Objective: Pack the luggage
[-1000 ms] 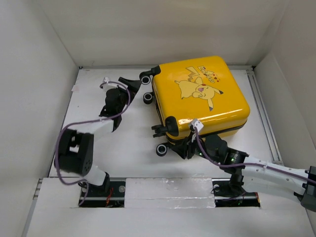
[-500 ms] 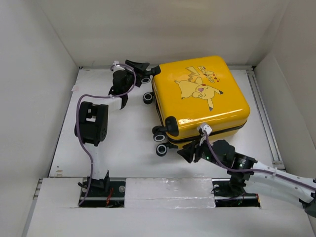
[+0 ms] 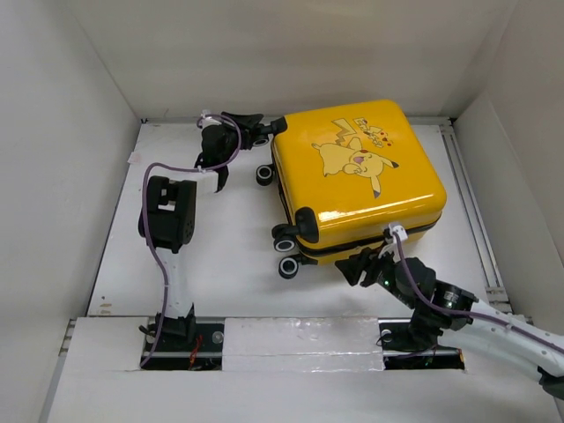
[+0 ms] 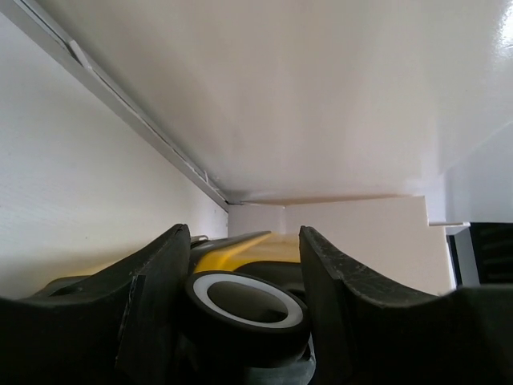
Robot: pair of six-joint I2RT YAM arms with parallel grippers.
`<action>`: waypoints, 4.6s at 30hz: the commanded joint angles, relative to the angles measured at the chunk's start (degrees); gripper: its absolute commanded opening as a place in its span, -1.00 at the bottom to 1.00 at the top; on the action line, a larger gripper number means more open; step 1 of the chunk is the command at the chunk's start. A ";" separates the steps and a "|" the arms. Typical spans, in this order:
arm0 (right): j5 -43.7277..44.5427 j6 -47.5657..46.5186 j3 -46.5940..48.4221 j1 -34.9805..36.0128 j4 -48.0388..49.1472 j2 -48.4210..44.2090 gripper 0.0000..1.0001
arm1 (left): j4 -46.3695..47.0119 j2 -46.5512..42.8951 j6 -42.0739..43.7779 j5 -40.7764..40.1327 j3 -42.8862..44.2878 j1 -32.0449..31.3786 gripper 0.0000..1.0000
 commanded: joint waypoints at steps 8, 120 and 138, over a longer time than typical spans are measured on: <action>-4.11 -15.13 9.24 -9.30 8.05 20.04 0.18 | 12.62 -13.01 1.77 -1.95 -17.17 6.71 -1.00; -4.73 -11.53 8.10 -2.02 60.80 56.64 -1.00 | 10.08 -60.31 16.27 -10.92 -62.89 -14.19 -1.00; -23.10 -13.91 24.90 2.11 61.04 76.15 -1.00 | 7.26 -61.89 18.30 -10.39 -56.66 -30.80 -1.00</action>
